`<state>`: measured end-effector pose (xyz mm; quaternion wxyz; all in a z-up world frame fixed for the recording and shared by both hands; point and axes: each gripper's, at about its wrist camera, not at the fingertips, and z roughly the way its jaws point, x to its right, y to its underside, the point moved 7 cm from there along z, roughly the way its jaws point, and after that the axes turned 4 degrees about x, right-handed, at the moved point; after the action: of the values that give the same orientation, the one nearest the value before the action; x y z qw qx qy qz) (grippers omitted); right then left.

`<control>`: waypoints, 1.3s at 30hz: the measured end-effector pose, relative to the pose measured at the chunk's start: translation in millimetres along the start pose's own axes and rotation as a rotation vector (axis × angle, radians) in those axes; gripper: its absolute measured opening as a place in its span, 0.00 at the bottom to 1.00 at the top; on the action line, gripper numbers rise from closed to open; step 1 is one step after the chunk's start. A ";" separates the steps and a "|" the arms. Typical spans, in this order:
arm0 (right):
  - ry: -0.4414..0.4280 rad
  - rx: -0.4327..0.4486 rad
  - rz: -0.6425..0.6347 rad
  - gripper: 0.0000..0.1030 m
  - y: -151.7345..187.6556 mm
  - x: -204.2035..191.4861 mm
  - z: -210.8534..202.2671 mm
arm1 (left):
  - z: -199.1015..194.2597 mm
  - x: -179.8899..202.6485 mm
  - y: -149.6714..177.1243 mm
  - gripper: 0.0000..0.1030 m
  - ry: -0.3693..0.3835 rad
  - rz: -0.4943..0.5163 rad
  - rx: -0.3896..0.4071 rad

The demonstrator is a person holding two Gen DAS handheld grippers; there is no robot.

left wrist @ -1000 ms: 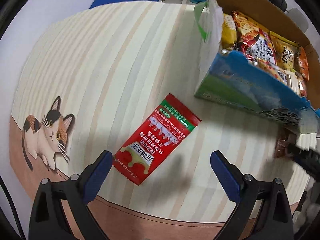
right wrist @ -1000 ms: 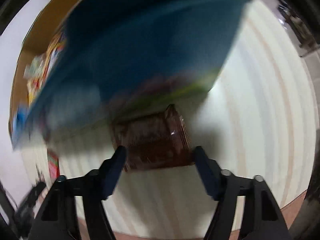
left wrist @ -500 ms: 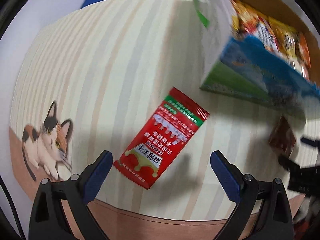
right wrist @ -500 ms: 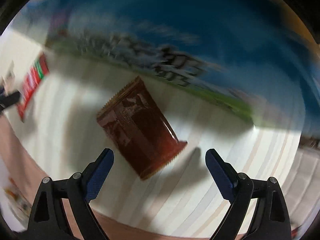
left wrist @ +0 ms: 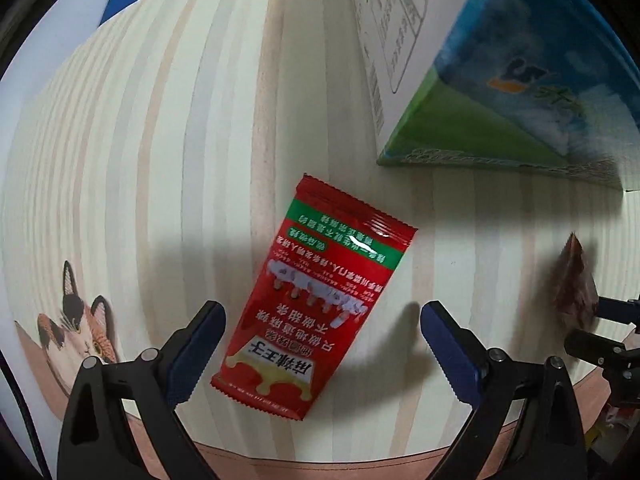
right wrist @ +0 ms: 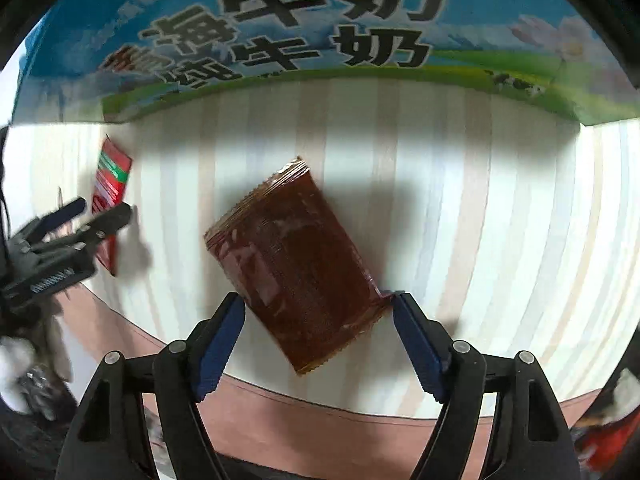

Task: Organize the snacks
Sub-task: 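Grasp the red spicy strip packet with the left tool while the right grasps the dark red packet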

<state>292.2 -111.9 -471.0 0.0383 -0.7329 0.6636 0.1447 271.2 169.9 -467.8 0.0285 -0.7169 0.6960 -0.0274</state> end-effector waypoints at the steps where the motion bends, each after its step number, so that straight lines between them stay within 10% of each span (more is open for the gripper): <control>1: 0.026 0.025 -0.024 0.77 -3.1 0.6 -2.8 | 0.9 1.2 -0.2 0.90 0.011 -0.004 0.000; 9: 0.186 0.089 -0.197 0.80 -23.9 -30.7 0.6 | 6.5 6.2 17.3 0.55 -0.009 -0.039 0.016; 16: 0.229 0.073 -0.154 0.63 -13.7 -41.6 -3.5 | 11.0 11.9 43.7 0.55 -0.005 -0.126 -0.033; 23: 0.023 -0.040 0.105 0.66 8.9 -19.0 -7.8 | 20.7 32.7 77.8 0.57 0.022 -0.172 -0.100; 33: 0.166 -0.061 -0.103 0.79 -1.6 -36.9 3.8 | 44.7 59.8 75.8 0.75 0.027 -0.060 -0.134; 39: 0.229 0.003 -0.072 0.57 20.7 -51.2 5.1 | 42.2 54.4 78.5 0.51 0.041 -0.166 -0.144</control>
<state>267.0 -63.8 -459.6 -0.0316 -0.7679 0.6372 0.0578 197.9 113.3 -516.1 -0.0398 -0.7715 0.6349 0.0056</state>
